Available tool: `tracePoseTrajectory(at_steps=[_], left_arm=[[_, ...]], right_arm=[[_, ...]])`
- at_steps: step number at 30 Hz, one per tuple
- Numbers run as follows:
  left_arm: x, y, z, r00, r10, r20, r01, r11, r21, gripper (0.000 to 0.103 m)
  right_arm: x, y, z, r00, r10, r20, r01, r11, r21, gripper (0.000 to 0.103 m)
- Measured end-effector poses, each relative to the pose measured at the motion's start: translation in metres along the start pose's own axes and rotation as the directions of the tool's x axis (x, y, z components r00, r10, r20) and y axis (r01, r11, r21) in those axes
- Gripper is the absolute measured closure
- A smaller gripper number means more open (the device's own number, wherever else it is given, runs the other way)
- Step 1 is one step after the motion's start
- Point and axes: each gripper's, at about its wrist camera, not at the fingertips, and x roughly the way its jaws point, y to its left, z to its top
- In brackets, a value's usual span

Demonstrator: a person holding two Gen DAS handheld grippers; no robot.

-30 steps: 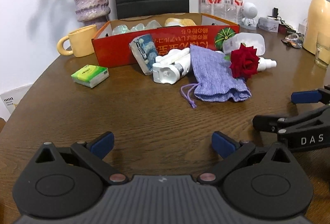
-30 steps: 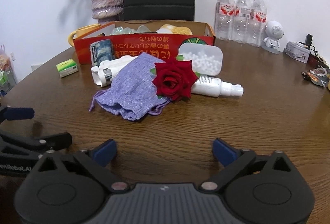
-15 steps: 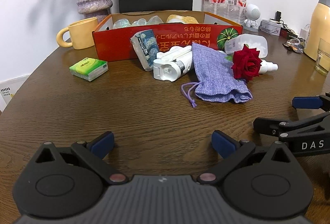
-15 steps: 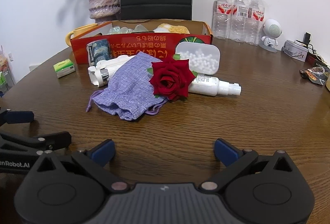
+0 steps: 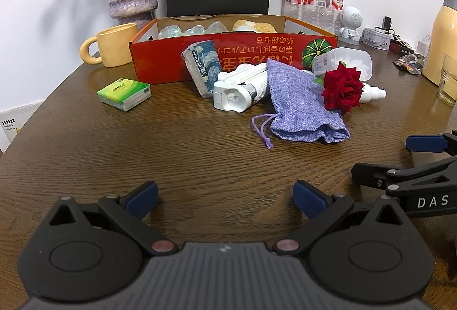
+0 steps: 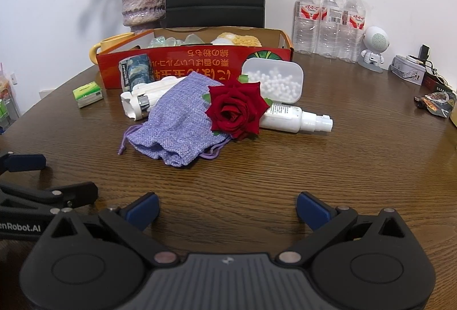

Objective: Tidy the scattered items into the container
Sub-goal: 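Grasp the purple pouch with the left tool while the right tool grasps the white bead container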

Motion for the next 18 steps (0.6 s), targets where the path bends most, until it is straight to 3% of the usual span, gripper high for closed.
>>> tracePoseTrajectory(at_steps=[6,9,10,12,14,17,18], left_arm=[[-0.003,0.001,0.002,1.000,-0.008,0.009,0.008,1.000,0.001,0.000],[-0.004,0.010,0.016,0.988,-0.152,0.017,0.153,0.985,-0.083,0.000],[-0.004,0.014,0.024,0.978,-0.208,0.027,0.209,0.969,-0.128,0.000],[0.004,0.018,0.042,0.961,-0.275,0.037,0.277,0.937,-0.212,0.000],[0.020,0.011,0.062,0.957,-0.291,0.001,0.282,0.928,-0.242,0.000],[0.043,-0.012,0.081,0.968,-0.250,-0.027,0.241,0.954,-0.176,0.008],[0.049,-0.020,0.083,0.973,-0.227,-0.042,0.218,0.964,-0.153,0.020]], right_arm=[[-0.001,-0.001,0.000,1.000,-0.003,0.001,0.003,1.000,0.004,0.000],[-0.005,-0.008,0.000,1.000,0.007,0.014,-0.007,0.999,0.037,0.005],[-0.008,-0.012,0.004,1.000,0.019,0.017,-0.020,0.998,0.056,0.011],[-0.017,-0.028,0.018,0.997,0.046,0.067,-0.053,0.992,0.110,0.012],[-0.022,-0.043,0.037,0.991,0.041,0.128,-0.060,0.987,0.152,0.012],[-0.012,-0.060,0.068,0.989,0.008,0.147,-0.035,0.983,0.179,0.011],[-0.002,-0.064,0.080,0.992,0.009,0.122,-0.031,0.983,0.179,0.011]])
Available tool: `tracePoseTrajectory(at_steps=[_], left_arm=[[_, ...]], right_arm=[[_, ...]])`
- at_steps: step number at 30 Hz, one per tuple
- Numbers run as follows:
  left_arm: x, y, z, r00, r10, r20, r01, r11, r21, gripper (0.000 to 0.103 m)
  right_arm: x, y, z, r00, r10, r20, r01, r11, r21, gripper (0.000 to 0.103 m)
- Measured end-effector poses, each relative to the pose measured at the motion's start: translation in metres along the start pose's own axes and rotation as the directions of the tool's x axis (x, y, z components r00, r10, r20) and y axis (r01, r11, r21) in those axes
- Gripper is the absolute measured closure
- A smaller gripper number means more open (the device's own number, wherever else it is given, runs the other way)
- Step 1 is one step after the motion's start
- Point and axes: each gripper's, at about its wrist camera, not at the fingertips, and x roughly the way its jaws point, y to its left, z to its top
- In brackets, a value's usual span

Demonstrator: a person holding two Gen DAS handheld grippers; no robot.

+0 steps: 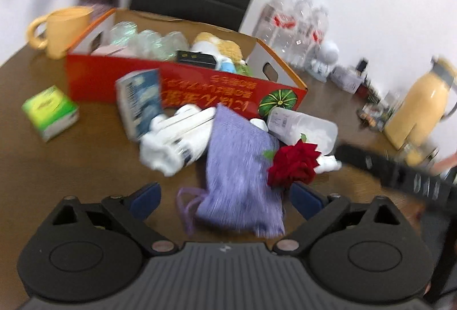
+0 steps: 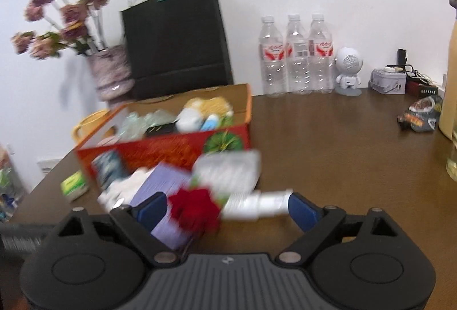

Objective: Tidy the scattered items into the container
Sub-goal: 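Grasp the purple pouch with the left tool while the right tool grasps the white bead container, then carry pouch and bead container over the box while the right tool releases the container inside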

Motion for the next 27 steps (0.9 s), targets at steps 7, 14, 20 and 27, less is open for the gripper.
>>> tracePoseTrajectory(at_steps=[7,14,20,27], left_arm=[[0.024,-0.018,-0.005,0.999,0.052,-0.015,-0.050,0.995,0.087,0.078],[-0.026,-0.010,-0.013,0.999,0.016,0.037,-0.019,0.997,0.078,0.092],[-0.101,0.018,-0.055,1.000,0.014,0.024,-0.016,0.998,0.066,0.091],[-0.101,0.030,-0.079,0.998,0.059,-0.008,-0.059,0.998,-0.002,0.036]], right_arm=[[0.072,0.005,0.026,0.995,-0.005,-0.100,0.008,1.000,0.025,0.020],[0.061,0.008,0.030,0.998,-0.025,-0.056,0.026,1.000,0.016,0.038],[-0.035,0.007,-0.005,0.996,0.090,0.013,-0.089,0.994,-0.065,0.038],[-0.065,0.029,-0.084,0.989,0.137,-0.051,-0.143,0.982,-0.125,0.038]])
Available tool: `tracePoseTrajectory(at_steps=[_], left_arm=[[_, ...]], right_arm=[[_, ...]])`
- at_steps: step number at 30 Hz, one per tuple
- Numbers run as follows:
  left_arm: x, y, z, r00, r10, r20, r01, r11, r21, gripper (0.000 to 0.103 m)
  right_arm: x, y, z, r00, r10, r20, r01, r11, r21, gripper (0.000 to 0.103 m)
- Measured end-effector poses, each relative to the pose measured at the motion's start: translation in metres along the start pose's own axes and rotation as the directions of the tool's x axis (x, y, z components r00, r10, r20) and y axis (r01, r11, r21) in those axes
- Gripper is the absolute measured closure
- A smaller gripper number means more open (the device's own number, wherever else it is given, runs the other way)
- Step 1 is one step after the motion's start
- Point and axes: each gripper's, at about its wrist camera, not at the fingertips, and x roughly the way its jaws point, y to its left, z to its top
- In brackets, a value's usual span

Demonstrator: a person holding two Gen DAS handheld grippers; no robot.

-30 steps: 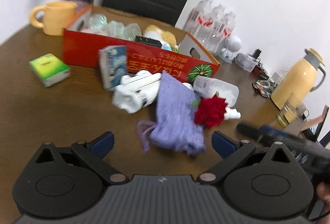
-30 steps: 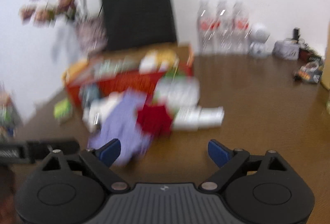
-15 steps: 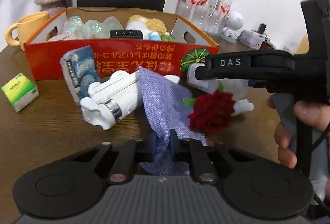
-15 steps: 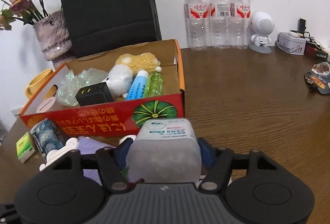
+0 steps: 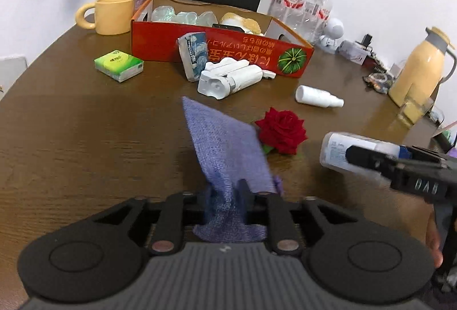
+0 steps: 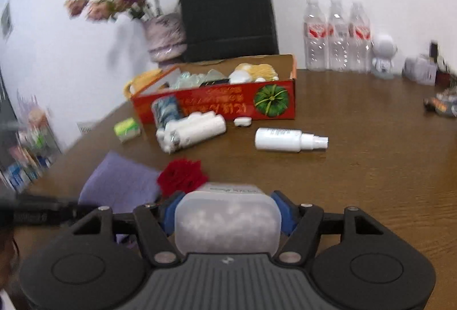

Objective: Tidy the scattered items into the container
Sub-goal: 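Carry pouch and bead container over the box while the right tool releases the container inside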

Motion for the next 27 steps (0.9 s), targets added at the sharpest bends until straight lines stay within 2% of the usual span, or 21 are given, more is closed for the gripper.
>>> tracePoseTrajectory(at_steps=[1,2,3,6,10,15,17,18,20,21,24,27], left_arm=[[0.000,0.000,0.000,1.000,0.009,0.027,-0.009,1.000,-0.003,0.012],[0.000,-0.001,0.001,0.998,0.013,0.055,-0.013,1.000,-0.001,0.009],[0.002,-0.003,0.002,0.997,0.014,0.070,-0.014,1.000,0.009,0.009],[0.019,-0.008,0.007,0.998,0.039,0.054,-0.041,0.998,0.040,0.010],[0.032,-0.006,0.006,0.998,0.059,0.004,-0.059,0.998,0.023,0.014],[0.027,0.002,-0.002,0.999,0.036,0.015,-0.036,0.999,0.004,0.016],[0.024,0.002,-0.005,0.998,0.052,0.030,-0.053,0.999,0.014,0.045],[0.023,0.002,-0.005,0.998,0.063,0.031,-0.064,0.998,0.021,0.078],[0.022,0.004,-0.005,0.998,0.055,0.020,-0.056,0.998,0.012,0.088],[0.021,0.007,-0.004,1.000,0.027,0.008,-0.027,1.000,-0.014,0.097],[0.010,0.012,0.000,0.999,-0.040,0.010,0.041,0.997,-0.067,0.098],[-0.017,0.010,0.020,0.992,-0.075,0.100,0.079,0.996,-0.042,0.099]], right_arm=[[0.002,0.003,-0.005,1.000,-0.021,-0.001,0.021,1.000,-0.006,0.038],[0.004,0.005,-0.009,0.999,-0.038,-0.016,0.038,0.999,-0.008,0.038],[0.008,0.005,-0.013,0.998,-0.048,-0.041,0.048,0.999,-0.007,0.037],[0.014,0.001,-0.020,0.996,-0.044,-0.079,0.046,0.999,0.024,0.036],[0.012,0.003,-0.023,0.996,-0.066,-0.068,0.067,0.998,0.008,0.033],[0.019,0.010,-0.024,0.994,-0.081,-0.070,0.079,0.997,-0.024,0.029],[0.023,0.017,-0.024,0.993,-0.098,-0.063,0.094,0.994,-0.061,0.027],[0.025,0.021,-0.024,0.992,-0.109,-0.057,0.104,0.991,-0.084,0.035],[0.025,0.023,-0.023,0.993,-0.100,-0.060,0.095,0.992,-0.078,0.038],[0.024,0.024,-0.022,0.994,-0.091,-0.063,0.086,0.994,-0.069,0.038],[0.019,0.023,-0.013,0.997,-0.046,-0.060,0.043,0.998,-0.046,0.038],[0.008,0.017,0.003,0.999,0.033,-0.033,-0.033,0.999,0.007,0.038]])
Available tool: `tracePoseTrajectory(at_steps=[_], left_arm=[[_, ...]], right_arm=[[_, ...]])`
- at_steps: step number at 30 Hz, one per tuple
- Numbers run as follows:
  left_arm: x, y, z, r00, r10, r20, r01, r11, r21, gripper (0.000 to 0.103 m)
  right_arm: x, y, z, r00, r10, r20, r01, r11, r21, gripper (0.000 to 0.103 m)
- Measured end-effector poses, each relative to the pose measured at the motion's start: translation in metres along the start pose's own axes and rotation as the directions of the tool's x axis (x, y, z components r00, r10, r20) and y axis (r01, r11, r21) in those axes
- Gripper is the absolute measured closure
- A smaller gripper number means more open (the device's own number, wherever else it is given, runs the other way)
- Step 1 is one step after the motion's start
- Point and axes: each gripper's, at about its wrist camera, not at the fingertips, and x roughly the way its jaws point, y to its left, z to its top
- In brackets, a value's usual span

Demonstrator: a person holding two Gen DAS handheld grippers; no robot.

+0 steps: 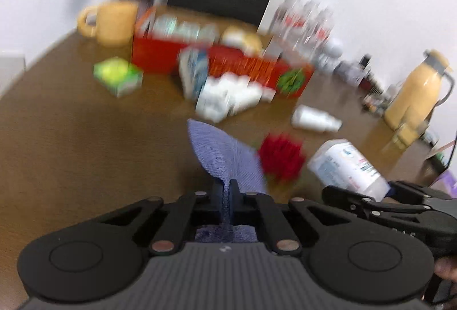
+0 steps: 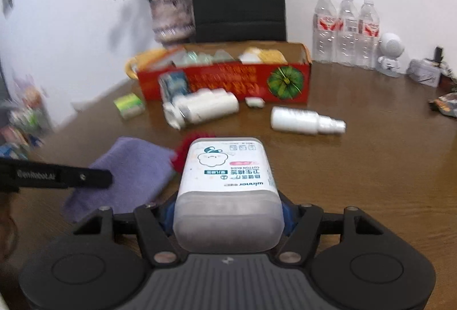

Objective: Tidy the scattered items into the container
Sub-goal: 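Carry pouch and bead container over the box while the right tool releases the container inside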

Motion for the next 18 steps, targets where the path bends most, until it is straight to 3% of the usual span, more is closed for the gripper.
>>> tracePoseTrajectory(at_steps=[4,8,11,14,18], left_arm=[[-0.008,-0.001,0.055,0.993,-0.064,0.101,0.061,0.997,0.036,0.099],[0.027,0.000,0.128,0.989,-0.008,0.150,-0.001,0.998,0.062,0.099],[0.076,0.007,0.176,0.991,0.005,0.132,-0.009,1.000,0.029,0.099],[0.133,0.025,0.209,0.998,0.014,0.057,-0.011,0.998,-0.057,0.099],[0.196,0.054,0.227,0.999,0.039,-0.021,-0.042,0.984,-0.172,0.099]], right_arm=[[-0.007,-0.006,0.041,0.997,0.018,0.077,-0.017,1.000,-0.012,0.038],[0.017,-0.013,0.101,0.988,-0.022,0.154,0.030,0.998,-0.049,0.038],[0.054,-0.025,0.155,0.987,-0.015,0.160,0.015,1.000,0.000,0.038],[0.111,-0.042,0.199,0.995,-0.014,0.098,0.008,0.998,0.061,0.038],[0.173,-0.057,0.222,0.998,-0.067,0.009,0.066,0.994,0.081,0.038]])
